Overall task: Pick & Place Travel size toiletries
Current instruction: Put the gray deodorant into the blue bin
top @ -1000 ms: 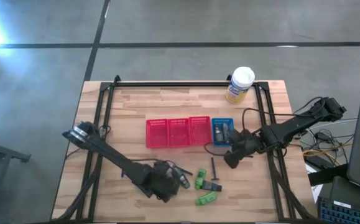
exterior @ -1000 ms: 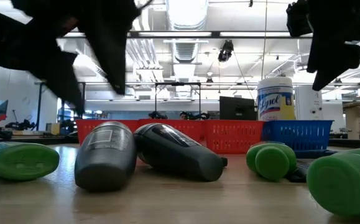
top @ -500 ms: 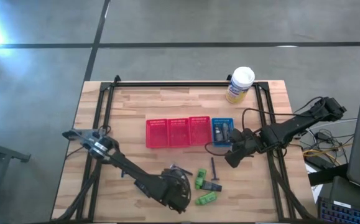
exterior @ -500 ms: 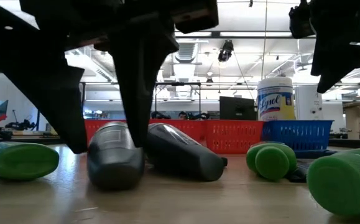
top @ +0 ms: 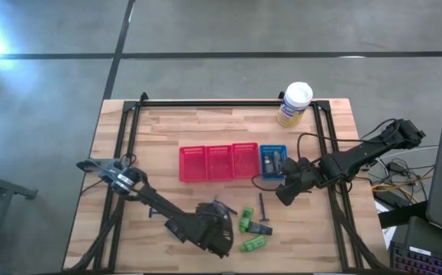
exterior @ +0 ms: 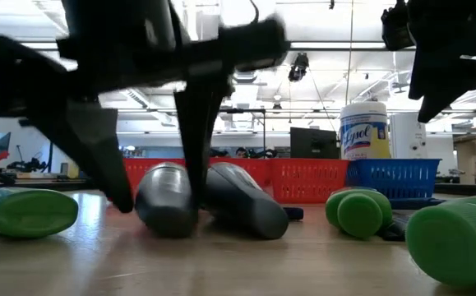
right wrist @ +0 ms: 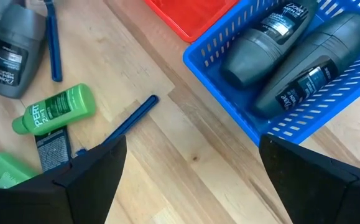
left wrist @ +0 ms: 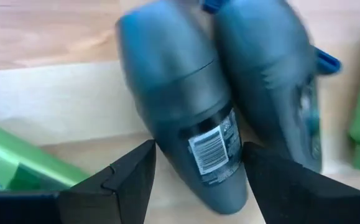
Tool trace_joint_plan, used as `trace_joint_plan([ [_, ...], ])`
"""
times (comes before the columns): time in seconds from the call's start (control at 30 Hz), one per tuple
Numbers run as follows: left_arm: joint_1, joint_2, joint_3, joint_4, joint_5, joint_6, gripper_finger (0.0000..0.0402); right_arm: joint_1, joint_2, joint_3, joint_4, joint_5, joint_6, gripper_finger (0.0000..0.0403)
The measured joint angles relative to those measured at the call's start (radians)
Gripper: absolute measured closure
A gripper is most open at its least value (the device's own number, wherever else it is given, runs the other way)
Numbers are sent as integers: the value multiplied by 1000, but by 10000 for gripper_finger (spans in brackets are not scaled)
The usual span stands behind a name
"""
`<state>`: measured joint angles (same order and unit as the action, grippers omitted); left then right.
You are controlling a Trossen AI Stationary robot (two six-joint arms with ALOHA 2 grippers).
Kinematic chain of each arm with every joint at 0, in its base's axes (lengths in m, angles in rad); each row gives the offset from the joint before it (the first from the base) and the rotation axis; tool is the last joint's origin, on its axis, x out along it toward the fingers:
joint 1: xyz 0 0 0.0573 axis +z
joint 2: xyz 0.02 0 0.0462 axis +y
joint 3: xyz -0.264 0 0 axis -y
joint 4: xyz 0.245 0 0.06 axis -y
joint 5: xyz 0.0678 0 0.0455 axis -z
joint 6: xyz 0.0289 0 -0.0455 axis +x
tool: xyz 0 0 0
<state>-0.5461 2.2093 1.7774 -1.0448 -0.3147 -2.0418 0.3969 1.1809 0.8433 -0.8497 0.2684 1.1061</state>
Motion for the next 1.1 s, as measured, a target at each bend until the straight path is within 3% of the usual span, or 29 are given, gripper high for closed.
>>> trace_joint_plan([
  [0.27, 0, -4, -44, -4, 101, 33, 158, 0, 0, 0, 0, -1, -10, 39],
  [0.63, 11, -4, -35, -13, 68, 24, 158, 0, 0, 0, -1, -4, -45, 39],
  [0.8, 19, -4, -23, -30, -15, 16, 158, 0, 0, 0, -1, -5, -62, 39],
  [1.1, 33, -4, -31, -47, -10, 13, 158, 0, 0, 0, -3, 1, -78, 39],
])
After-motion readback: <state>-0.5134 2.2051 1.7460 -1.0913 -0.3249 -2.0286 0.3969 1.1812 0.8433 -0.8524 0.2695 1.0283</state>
